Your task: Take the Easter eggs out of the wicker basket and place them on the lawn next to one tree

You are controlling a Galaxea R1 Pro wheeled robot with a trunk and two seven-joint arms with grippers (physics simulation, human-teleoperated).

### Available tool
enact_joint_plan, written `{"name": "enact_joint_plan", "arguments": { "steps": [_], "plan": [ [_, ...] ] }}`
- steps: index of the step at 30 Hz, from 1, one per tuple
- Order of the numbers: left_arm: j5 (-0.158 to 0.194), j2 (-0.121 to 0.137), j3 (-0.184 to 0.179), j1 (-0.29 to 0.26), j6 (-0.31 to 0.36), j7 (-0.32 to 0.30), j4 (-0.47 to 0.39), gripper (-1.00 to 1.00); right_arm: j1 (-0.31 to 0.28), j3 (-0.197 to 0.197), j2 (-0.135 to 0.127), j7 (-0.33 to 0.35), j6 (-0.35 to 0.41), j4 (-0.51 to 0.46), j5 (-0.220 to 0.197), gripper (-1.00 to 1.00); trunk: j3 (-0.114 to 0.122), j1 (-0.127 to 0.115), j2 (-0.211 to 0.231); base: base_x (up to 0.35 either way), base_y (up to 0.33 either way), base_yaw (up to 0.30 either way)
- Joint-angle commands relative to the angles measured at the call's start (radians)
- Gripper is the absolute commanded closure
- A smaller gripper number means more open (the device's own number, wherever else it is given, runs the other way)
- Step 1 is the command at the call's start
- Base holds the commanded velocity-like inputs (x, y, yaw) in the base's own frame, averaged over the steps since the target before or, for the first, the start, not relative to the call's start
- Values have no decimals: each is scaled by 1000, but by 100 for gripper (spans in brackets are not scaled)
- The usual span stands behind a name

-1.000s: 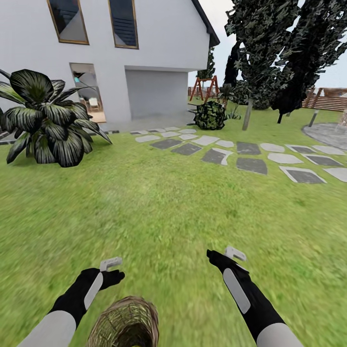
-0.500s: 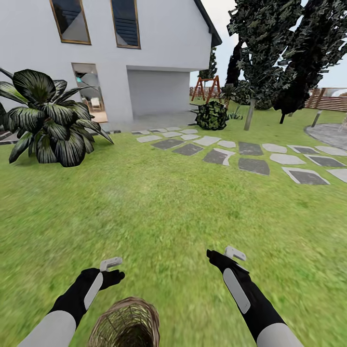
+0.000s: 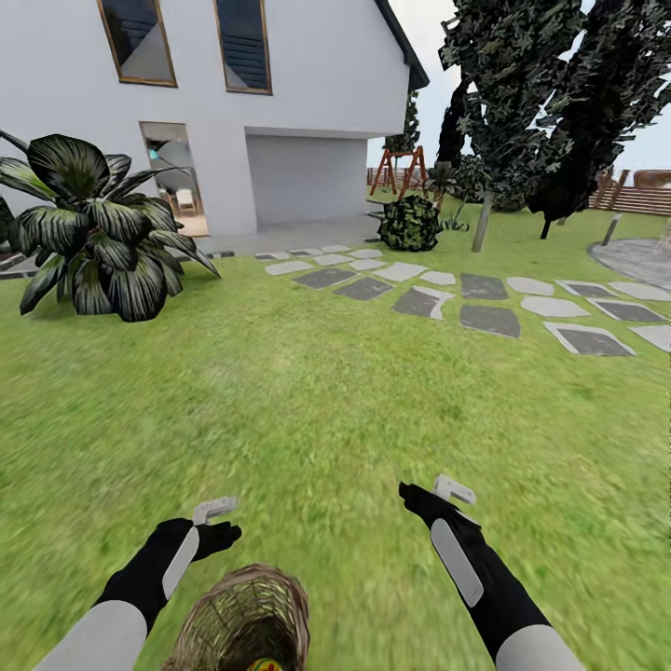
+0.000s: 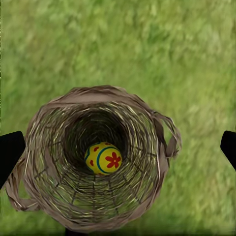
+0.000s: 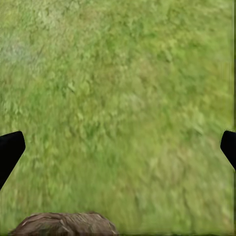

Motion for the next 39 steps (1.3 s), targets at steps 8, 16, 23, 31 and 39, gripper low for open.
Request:
{"name": "enact_joint_plan", "arguments": {
  "steps": [8, 16, 23, 31, 39],
  "plan": [
    [12, -24, -1, -12, 34, 14, -4, -100, -7, -19, 37, -39, -24, 43, -5, -100, -2, 0, -2, 0, 0, 0],
    [12, -29, -1, -16, 67, 16, -3, -100, -7, -22, 57, -31, -22, 44, -5, -100, -24, 27, -51, 0, 0, 0],
    [12, -29, -1, -16, 90, 16, -3, -100, -7, -18, 57, -30, -20, 44, -5, -100, -46, 54, -100, 0, 0, 0],
    [12, -29, -1, -17, 135, 17, -3, -100, -7, -16, 55, -24, -12, 38, -4, -100, -71, 84, -156, 0, 0, 0],
    [10, -26, -1, -18, 200, 18, -3, -100, -7, -13, 53, -18, 70, -57, -3, -100, -96, 115, -212, 0, 0, 0]
  ]
}}
